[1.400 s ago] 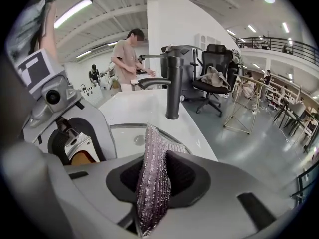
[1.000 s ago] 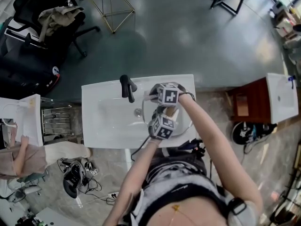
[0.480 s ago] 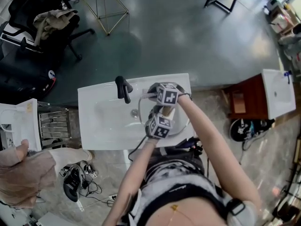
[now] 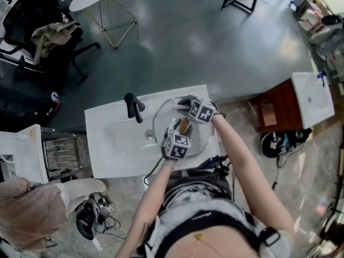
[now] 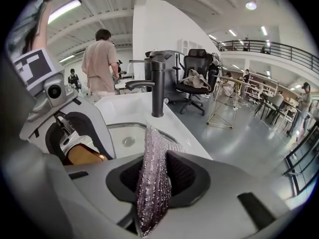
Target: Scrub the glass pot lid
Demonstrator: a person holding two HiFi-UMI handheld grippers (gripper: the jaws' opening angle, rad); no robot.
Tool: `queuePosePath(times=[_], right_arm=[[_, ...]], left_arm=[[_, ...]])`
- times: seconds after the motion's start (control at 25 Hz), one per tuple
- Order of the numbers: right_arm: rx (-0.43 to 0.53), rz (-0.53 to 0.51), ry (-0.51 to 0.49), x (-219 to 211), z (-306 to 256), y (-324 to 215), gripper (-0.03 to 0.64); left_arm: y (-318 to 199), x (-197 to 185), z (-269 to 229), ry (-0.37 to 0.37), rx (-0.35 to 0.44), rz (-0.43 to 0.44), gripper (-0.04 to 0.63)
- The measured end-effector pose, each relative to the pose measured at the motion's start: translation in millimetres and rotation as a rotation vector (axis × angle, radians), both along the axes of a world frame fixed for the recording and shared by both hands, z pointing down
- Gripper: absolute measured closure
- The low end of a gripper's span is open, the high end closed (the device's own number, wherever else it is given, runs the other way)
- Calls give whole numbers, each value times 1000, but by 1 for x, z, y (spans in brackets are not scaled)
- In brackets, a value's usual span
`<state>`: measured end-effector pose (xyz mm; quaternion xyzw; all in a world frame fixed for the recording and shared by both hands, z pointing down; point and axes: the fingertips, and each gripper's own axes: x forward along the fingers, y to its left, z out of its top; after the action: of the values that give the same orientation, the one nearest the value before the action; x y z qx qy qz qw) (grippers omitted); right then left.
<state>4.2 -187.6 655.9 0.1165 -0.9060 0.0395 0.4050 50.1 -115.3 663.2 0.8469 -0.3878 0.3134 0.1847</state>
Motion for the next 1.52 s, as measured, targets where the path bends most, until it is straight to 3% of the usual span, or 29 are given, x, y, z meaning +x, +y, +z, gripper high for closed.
queuePosePath(times=[0.76,1.2,1.32,1.44,1.52], right_arm=[[20,378,-115,104,2,47,518],[52,441,-117,111,3,59,518],[49,442,-115,112,3,61,518],[42,443,-108,113,2,61,518],[41,446,-108,114,2,60,518]], left_arm=[[-2,0,0,-2,-7,-1,371],[-2,3,-1,16,-20,4,364],[8,7,-4,13,-23,81,264],[21,-3,-9,-42,-1,150,259],[25,-15,-12,-15,2,134,259]])
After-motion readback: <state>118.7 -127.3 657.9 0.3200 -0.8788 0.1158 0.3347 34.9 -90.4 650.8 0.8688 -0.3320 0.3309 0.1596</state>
